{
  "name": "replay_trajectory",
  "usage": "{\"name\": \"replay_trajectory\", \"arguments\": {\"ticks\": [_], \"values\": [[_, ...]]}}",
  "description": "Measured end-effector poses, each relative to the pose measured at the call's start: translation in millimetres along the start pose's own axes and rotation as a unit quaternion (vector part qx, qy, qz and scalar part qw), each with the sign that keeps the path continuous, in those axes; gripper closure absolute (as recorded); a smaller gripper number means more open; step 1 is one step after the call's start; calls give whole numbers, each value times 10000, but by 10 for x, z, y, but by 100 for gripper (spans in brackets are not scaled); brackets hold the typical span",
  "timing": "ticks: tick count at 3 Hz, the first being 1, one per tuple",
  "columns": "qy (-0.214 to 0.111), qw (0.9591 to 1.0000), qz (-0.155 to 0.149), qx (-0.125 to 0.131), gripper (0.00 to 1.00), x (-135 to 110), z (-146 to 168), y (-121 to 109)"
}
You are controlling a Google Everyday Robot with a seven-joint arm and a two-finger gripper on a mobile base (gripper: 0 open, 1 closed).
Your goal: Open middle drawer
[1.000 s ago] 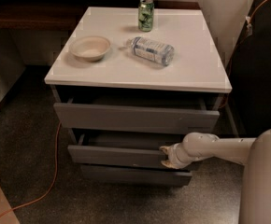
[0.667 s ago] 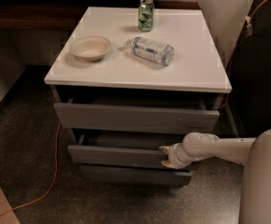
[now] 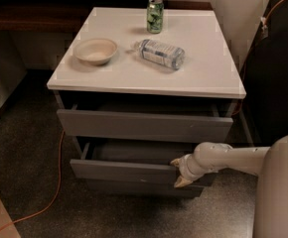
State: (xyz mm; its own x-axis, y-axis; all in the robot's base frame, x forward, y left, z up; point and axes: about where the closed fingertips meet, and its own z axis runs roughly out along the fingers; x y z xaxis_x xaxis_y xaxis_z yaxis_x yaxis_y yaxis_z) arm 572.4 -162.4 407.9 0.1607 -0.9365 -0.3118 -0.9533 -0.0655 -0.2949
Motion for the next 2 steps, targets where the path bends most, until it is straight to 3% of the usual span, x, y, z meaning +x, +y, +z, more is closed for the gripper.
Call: {"name": "replay_trajectory", "arguments": {"ticks": [1,2], "values": [[111,9992,177,-335,10,-60,-25,334],[247,9959,448,-745,40,-133,-89,799]]}}
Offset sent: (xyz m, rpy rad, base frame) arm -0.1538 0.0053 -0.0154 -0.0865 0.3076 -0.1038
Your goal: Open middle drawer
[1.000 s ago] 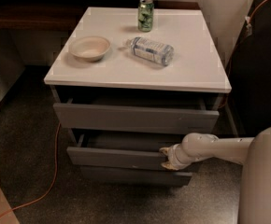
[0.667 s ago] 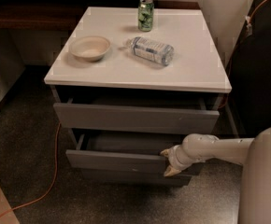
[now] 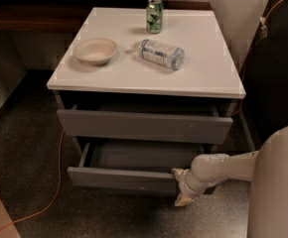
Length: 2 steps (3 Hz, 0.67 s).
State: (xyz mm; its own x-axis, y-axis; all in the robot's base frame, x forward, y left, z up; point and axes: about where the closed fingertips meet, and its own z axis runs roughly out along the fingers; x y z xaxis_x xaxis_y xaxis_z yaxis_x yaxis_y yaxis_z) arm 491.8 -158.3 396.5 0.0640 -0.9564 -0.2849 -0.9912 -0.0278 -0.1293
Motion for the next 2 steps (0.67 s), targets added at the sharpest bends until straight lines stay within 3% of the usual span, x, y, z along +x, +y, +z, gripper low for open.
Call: {"name": "replay_trajectory", "arguments": {"ticks": [2], "values": [[1,10000,0,0,86,-29,-97,-13]]}}
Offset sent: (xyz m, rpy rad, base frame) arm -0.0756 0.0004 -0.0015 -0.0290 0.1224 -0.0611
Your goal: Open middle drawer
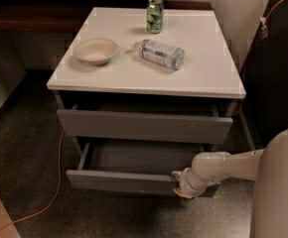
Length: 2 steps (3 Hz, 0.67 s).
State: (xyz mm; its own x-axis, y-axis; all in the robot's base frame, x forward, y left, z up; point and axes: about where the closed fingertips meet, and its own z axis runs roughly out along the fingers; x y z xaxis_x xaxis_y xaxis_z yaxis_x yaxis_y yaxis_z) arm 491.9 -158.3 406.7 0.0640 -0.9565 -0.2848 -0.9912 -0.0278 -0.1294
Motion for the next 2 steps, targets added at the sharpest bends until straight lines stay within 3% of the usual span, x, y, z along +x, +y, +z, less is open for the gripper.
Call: {"name": "replay_trajectory", "arguments": {"ticks": [1,2], "values": [[0,10000,1,-1,100,-2,-6,0],[-31,10000,11,-14,98,-31,-18,28]]}}
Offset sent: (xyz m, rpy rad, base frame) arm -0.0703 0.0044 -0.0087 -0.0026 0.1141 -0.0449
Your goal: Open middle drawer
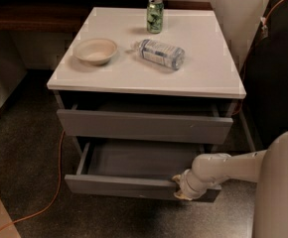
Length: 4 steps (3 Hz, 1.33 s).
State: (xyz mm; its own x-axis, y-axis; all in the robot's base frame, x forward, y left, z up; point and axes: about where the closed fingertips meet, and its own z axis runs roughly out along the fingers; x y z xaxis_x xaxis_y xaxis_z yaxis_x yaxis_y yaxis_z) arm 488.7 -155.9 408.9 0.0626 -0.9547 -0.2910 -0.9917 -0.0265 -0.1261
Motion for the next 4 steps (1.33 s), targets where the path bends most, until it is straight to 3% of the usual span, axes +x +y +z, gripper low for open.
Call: {"name": "replay_trajectory", "arguments": {"ticks": [1,2,3,4], "values": [[-124,9999,40,-52,77,-115,-49,106],[-293,9995,21,-130,46,-324,-151,114],[-297,9995,12,-131,15,-351,-172,99],[-342,9993,-86,-137,0,-662,-415,-71]]}}
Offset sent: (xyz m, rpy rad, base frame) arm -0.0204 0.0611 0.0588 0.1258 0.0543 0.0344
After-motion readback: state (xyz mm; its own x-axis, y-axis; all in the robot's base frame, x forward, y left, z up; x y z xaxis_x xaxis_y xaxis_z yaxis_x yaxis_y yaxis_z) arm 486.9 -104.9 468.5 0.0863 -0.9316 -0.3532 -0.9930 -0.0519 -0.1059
